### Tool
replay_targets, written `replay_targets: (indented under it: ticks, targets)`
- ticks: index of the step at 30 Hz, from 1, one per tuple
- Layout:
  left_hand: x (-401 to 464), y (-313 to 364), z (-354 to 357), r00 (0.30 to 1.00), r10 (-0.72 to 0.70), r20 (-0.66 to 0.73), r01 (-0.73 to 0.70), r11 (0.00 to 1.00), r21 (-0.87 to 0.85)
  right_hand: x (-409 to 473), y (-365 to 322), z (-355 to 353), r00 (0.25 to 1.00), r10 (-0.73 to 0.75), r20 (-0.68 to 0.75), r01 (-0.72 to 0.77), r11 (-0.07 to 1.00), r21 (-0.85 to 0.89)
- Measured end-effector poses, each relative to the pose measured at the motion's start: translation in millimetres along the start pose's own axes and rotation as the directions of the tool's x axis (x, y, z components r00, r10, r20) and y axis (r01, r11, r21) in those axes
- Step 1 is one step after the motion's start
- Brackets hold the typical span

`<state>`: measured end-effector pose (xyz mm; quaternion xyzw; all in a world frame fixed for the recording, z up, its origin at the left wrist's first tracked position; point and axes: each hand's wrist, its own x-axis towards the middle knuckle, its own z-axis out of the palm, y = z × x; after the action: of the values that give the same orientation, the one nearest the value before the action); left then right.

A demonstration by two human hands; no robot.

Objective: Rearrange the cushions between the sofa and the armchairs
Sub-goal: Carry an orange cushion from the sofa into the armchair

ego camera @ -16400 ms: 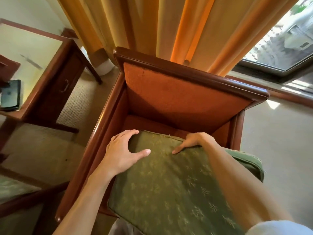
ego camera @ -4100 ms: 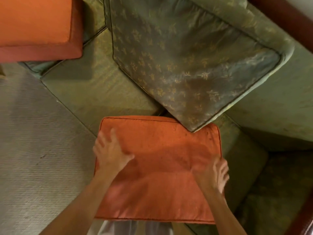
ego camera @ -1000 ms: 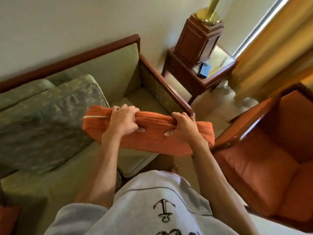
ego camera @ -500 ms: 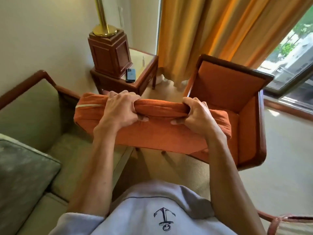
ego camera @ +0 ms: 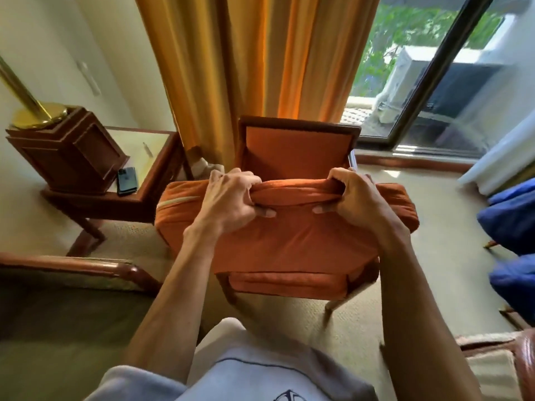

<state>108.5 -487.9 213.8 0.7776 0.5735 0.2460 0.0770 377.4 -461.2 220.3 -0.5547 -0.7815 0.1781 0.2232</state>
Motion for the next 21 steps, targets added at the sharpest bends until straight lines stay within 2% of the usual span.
replay_targets:
  ticks: [7, 13, 15, 18, 21]
  targets:
    - [109, -14, 61, 0.996, 0.083, 0.035, -0.079, 0.993, -0.084, 70, 71, -22, 0.994, 0.110, -0.003, -0.110, 0.991, -0.071]
    - [170, -40, 149, 0.976, -0.015, 0.219, 0.049, 0.987, -0.152, 117, 117, -2, 0.971, 0.234, 0.044, -0.224, 0.960, -0.171]
    - [175, -58, 165, 0.966, -0.094, 0.241, 0.134, 0.978, -0.158, 128, 122, 18, 0.982, 0.182, 0.042, -0.171, 0.968, -0.185]
    - [192, -86, 182, 0.914, -0.181, 0.362, 0.251, 0.956, -0.155, 152, 134, 49, 0.993, 0.113, 0.043, -0.100, 0.969, -0.225]
    - [213, -84, 195, 0.799, -0.220, 0.560, 0.341, 0.932, -0.121, 174, 137, 77, 0.991, 0.039, 0.131, -0.007, 0.971, -0.238]
